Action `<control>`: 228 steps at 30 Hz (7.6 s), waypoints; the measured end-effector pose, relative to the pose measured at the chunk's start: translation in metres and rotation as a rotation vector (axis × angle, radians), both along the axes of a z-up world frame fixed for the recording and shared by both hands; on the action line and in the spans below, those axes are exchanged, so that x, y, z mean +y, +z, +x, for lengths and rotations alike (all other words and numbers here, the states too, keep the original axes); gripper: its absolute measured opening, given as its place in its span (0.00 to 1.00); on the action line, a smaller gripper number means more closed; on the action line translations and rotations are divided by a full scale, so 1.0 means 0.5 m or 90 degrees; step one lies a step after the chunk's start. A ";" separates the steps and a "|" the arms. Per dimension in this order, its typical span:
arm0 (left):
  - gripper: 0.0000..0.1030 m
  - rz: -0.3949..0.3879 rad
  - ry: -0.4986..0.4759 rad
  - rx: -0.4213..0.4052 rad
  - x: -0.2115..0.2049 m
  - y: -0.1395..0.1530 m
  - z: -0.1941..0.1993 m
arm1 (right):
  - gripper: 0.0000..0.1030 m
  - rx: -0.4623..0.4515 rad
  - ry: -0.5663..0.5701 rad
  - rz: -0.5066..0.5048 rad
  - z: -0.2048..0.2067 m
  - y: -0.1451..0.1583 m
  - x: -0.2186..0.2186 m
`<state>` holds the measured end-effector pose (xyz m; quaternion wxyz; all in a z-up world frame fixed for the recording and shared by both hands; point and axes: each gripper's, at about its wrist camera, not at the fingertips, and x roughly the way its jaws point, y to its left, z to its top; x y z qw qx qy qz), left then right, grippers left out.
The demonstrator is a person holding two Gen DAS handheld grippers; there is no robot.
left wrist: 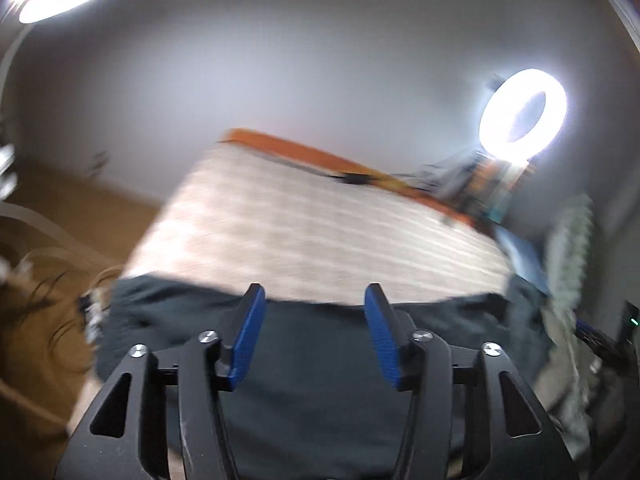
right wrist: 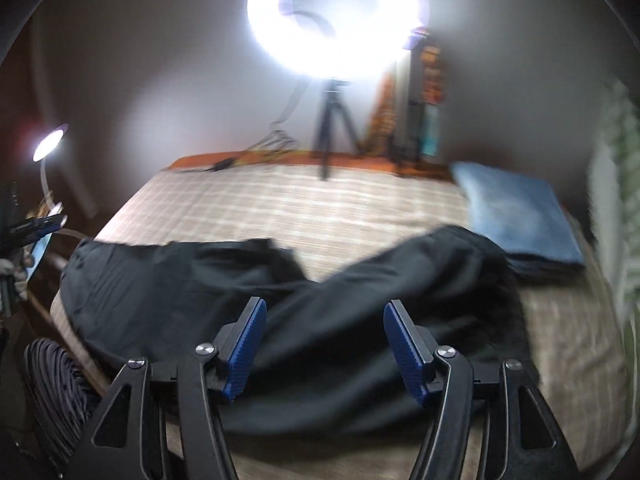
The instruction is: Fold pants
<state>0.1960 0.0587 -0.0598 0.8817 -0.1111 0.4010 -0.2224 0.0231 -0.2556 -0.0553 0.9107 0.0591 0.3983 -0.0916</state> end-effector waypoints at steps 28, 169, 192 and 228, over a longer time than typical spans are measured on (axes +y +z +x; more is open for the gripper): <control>0.53 0.011 -0.406 0.283 -1.056 -0.207 0.104 | 0.66 0.015 -0.231 0.351 -0.150 -0.270 -0.453; 0.45 0.221 -0.380 0.135 -0.446 -0.212 -0.169 | 0.00 0.198 0.158 0.046 0.061 -0.233 -0.345; 0.45 0.082 -0.027 0.026 0.005 0.106 0.024 | 0.55 0.123 0.165 0.112 0.251 -0.197 -0.194; 0.46 0.081 0.121 0.144 0.224 -0.222 0.088 | 0.01 0.202 0.246 0.030 0.454 -0.283 -0.027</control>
